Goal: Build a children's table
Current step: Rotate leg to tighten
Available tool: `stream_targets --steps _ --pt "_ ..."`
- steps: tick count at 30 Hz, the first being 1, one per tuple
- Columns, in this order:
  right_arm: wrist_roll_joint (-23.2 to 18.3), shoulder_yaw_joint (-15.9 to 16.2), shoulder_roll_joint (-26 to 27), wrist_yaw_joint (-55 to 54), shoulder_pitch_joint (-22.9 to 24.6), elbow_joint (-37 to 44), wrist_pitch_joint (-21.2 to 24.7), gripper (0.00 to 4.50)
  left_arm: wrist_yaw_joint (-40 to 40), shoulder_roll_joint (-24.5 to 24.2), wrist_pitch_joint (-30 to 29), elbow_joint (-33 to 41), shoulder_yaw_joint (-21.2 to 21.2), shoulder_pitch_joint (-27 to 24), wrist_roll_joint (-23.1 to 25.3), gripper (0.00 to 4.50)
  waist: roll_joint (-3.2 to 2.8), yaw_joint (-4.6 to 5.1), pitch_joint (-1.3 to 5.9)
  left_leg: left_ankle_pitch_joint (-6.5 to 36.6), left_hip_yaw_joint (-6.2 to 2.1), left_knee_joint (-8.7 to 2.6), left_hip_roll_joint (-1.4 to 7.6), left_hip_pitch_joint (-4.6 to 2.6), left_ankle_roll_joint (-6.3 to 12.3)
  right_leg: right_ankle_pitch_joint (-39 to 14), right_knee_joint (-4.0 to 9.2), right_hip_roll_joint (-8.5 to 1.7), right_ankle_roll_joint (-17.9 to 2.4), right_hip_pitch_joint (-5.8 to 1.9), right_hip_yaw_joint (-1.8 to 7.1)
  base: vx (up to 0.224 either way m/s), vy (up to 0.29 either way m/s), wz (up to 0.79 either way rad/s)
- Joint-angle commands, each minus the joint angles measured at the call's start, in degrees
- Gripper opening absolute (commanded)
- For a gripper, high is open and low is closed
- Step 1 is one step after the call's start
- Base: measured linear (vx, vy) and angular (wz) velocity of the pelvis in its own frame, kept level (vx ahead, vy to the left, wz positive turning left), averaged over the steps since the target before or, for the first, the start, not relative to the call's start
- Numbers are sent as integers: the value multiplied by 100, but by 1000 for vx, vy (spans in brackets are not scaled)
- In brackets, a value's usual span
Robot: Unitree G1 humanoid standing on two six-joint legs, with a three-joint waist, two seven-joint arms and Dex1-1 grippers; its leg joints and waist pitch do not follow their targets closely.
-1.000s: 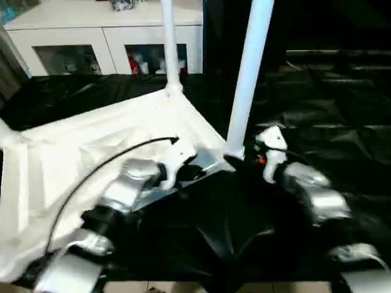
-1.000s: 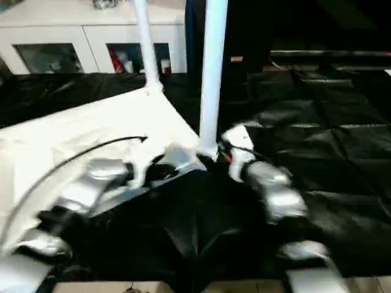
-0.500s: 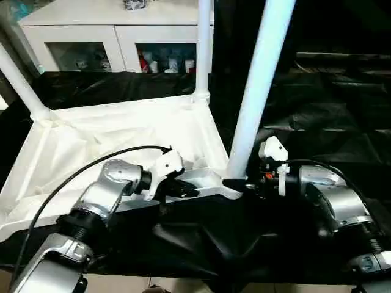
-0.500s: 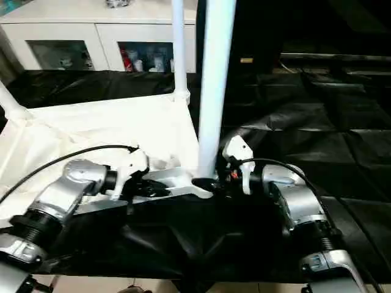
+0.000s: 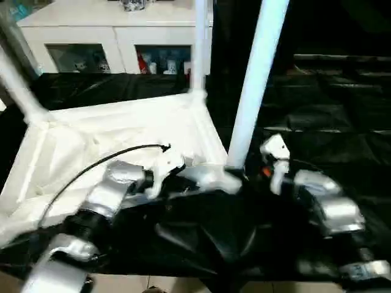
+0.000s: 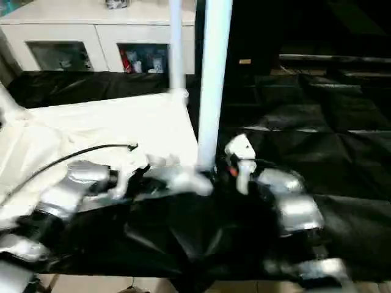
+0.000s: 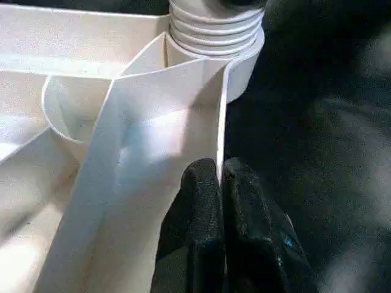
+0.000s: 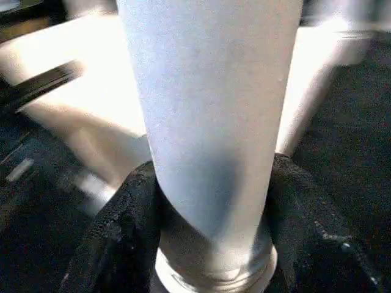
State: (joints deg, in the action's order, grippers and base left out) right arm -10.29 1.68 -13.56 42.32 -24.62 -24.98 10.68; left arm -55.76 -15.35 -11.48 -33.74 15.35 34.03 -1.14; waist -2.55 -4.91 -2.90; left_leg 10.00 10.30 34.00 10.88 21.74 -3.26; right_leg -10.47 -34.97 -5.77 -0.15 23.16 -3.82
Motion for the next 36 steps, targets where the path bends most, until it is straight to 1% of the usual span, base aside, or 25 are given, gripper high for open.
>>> stream_targets --steps 1,2,4,5,7,8,9,11,12,15,16,17,20,22,23,25,28,29,30,31,32,33,34,35,36 --pt "47 138 223 -443 136 -363 292 210 681 192 -91 -105 -201 156 16 0 74 24 327 1754 -72 -467 167 -110 -57 -2229 531 -266 -987 -229 197 0 0 0" --pt "158 91 399 -887 91 -521 272 209 1038 390 -132 -221 -246 230 57 0 41 37 309 1905 -72 -484 173 -119 -94 -2392 566 -264 -906 -212 205 0 0 0" --pt "327 46 660 -1531 -44 -797 197 209 1570 693 -135 -408 -309 346 113 0 14 63 272 2204 -87 -496 150 -154 -152 -2771 616 -260 -792 -189 185 0 0 0" --pt "371 28 845 -1828 -168 -994 146 209 1896 880 -101 -537 -311 425 176 0 47 86 271 2385 -105 -482 120 -188 -190 -3224 670 -273 -614 -182 166 0 0 0" --pt "445 110 1065 -2014 -322 -1174 1 209 2174 1093 -53 -658 -296 502 237 0 0 124 288 2420 -129 -480 107 -205 -170 -3427 729 -273 -455 -162 152 0 0 0" --pt "534 174 1140 -2022 -364 -1197 -96 209 2236 1170 -11 -708 -287 536 261 0 3 126 290 2437 -127 -486 114 -214 -148 -3386 743 -269 -451 -155 150 0 0 0" --pt "601 234 1198 -2000 -396 -1207 -185 209 2255 1228 20 -739 -272 558 273 0 -23 134 302 2412 -135 -510 122 -201 -105 -3205 738 -266 -481 -182 143 0 0 0" --pt "659 284 1262 -1984 -422 -1220 -290 209 2262 1276 52 -770 -254 574 285 0 -6 156 310 2329 -137 -546 134 -169 -26 -2865 725 -251 -563 -214 148 0 0 0" --pt "573 274 1269 -1808 -433 -1181 -333 260 2184 1269 86 -764 -232 572 279 0 -28 169 317 2331 -133 -555 143 -164 6 -2694 711 -247 -630 -222 153 0 0 0" --pt "428 280 1171 -1393 -413 -1045 -288 278 1917 1172 178 -702 -181 539 265 0 -45 181 340 2272 -133 -563 151 -138 72 -2361 671 -254 -774 -257 166 0 0 0" --pt "407 301 1117 -1262 -403 -1007 -284 294 1831 1131 199 -683 -170 523 264 0 -57 179 342 2246 -133 -567 153 -129 80 -2293 663 -254 -796 -267 166 0 0 0" --pt "388 387 913 -855 -370 -904 -321 310 1473 980 311 -603 -139 442 233 0 -45 174 346 2211 -123 -563 148 -129 129 -2206 672 -255 -833 -275 167 0 0 0" --pt "317 475 584 -214 -307 -710 -297 310 829 719 467 -388 -40 265 146 0 -22 153 355 2002 -111 -554 157 -92 251 -2031 642 -273 -918 -320 176 0 0 0" --pt "246 517 407 125 -273 -606 -250 310 520 591 546 -265 13 171 92 0 -18 158 371 1863 -103 -544 161 -86 293 -1969 631 -286 -948 -325 183 0 0 0" --pt "168 558 178 533 -247 -509 -169 310 139 428 641 -108 75 57 15 0 -26 148 391 1578 -86 -519 182 -76 345 -1630 591 -279 -1077 -328 193 0 0 0" --pt "163 602 -10 838 -243 -472 -127 310 -148 288 641 3 127 -22 -36 0 -35 129 401 1353 -71 -498 194 -55 393 -1335 545 -273 -1183 -353 182 0 0 0" --pt "181 687 -334 1373 -260 -404 -73 310 -728 13 604 207 198 -147 -163 0 -28 98 446 987 -56 -445 201 -71 460 -758 461 -250 -1369 -362 177 34 -10 -1" --pt "184 695 -409 1529 -261 -374 -47 310 -871 -51 607 233 201 -167 -189 0 -32 80 452 715 -43 -411 194 -52 587 -248 394 -228 -1523 -361 169 52 -10 -1" --pt "174 701 -493 1695 -260 -338 -16 310 -1027 -116 606 256 194 -183 -204 0 22 88 449 678 -26 -405 188 -50 638 -175 398 -221 -1551 -358 171 0 0 0" --pt "165 701 -515 1735 -262 -329 -1 310 -1066 -138 608 262 194 -185 -202 0 -8 56 473 590 -30 -386 192 -65 694 -69 367 -235 -1604 -358 172 0 0 0" --pt "119 702 -598 1892 -274 -297 49 310 -1169 -224 658 249 189 -178 -167 0 9 48 475 544 -23 -379 195 -62 729 -21 362 -227 -1621 -350 172 0 0 0" --pt "98 703 -628 1953 -281 -284 67 310 -1195 -258 688 235 185 -171 -147 0 -2 8 490 434 -21 -356 201 -63 779 99 335 -230 -1638 -336 178 0 0 0" --pt "82 699 -651 1996 -289 -280 80 310 -1206 -276 707 222 179 -161 -136 0 37 -28 485 397 -13 -341 209 -50 816 136 325 -227 -1643 -317 182 0 0 0" --pt "84 704 -657 2006 -290 -281 79 298 -1212 -281 706 222 178 -160 -138 0 22 -49 466 467 -11 -340 210 -47 812 39 326 -230 -1642 -296 184 0 0 0" --pt "119 792 -745 2162 -304 -298 69 288 -1297 -353 697 238 171 -145 -168 0 25 -62 441 679 -19 -366 219 -45 738 -338 349 -240 -1582 -293 176 0 0 0"
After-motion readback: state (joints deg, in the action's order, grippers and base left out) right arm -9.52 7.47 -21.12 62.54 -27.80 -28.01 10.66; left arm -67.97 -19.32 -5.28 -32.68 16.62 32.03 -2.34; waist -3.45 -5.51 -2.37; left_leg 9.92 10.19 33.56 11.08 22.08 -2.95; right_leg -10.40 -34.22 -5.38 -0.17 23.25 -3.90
